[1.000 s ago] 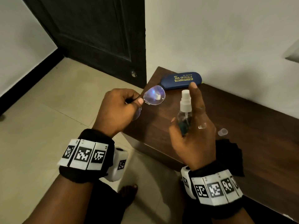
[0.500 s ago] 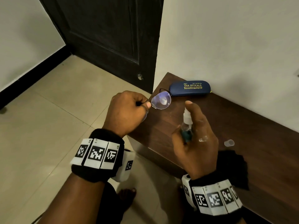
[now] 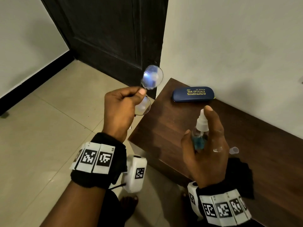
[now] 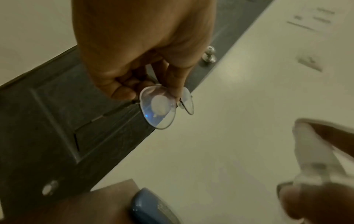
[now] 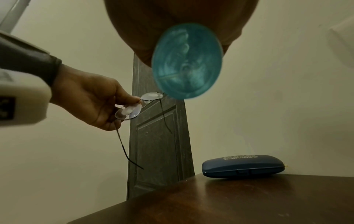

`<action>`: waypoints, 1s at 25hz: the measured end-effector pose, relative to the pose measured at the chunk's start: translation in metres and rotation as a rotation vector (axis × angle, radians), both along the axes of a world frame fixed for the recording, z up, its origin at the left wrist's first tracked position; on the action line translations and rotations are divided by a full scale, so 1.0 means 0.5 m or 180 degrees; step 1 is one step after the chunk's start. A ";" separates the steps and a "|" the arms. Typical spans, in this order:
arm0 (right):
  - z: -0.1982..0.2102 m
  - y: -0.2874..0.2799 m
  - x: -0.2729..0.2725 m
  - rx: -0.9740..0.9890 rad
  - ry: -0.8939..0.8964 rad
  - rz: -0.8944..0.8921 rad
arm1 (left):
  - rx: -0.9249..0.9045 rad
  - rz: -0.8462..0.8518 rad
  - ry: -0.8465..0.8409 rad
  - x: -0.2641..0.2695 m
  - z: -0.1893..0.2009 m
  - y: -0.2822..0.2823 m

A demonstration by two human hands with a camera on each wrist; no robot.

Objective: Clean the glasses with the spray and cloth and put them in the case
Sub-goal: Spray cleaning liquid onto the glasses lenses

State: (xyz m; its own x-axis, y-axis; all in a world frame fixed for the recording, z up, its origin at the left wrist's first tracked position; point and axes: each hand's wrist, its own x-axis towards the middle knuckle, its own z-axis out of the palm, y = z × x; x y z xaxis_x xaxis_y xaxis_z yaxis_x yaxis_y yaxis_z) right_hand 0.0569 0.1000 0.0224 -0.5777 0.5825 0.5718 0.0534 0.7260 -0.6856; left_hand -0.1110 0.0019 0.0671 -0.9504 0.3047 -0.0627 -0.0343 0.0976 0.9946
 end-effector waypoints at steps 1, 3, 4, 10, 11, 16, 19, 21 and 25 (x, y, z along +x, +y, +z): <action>-0.001 0.001 -0.001 0.0005 0.0011 0.0014 | 0.0230 0.0069 -0.0240 -0.001 0.002 0.002; -0.002 0.001 -0.002 -0.0010 -0.0004 0.0045 | 0.0327 0.0052 -0.0513 0.000 -0.001 0.004; -0.002 0.001 -0.002 0.0002 -0.0032 0.0044 | 0.0316 0.0033 -0.0609 0.002 -0.004 0.005; 0.010 -0.002 -0.002 0.0295 -0.0265 -0.0101 | 0.0489 -0.0133 -0.1356 0.019 -0.006 0.017; 0.013 -0.002 -0.002 0.0314 -0.0286 -0.0129 | 0.0496 -0.0153 -0.1404 0.021 -0.005 0.019; 0.025 -0.001 0.002 0.0405 -0.0279 -0.0195 | 0.0469 -0.0229 -0.1422 0.027 -0.009 0.026; 0.022 -0.004 0.000 0.0373 -0.0236 -0.0290 | 0.0506 -0.0270 -0.1420 0.027 -0.011 0.026; 0.017 -0.003 -0.001 0.0235 -0.0118 -0.0284 | 0.0502 -0.0240 -0.1243 0.029 -0.010 0.028; 0.016 0.004 0.004 0.0102 0.0003 -0.0247 | -0.0653 -0.0180 0.1249 0.031 -0.023 0.023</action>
State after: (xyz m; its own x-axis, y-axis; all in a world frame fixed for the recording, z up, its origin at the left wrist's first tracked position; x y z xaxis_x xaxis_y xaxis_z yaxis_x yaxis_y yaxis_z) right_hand 0.0587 0.1019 0.0305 -0.5311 0.6068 0.5914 0.1096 0.7413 -0.6622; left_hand -0.0955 0.0133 0.0557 -0.8965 0.3758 0.2349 0.3529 0.2850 0.8912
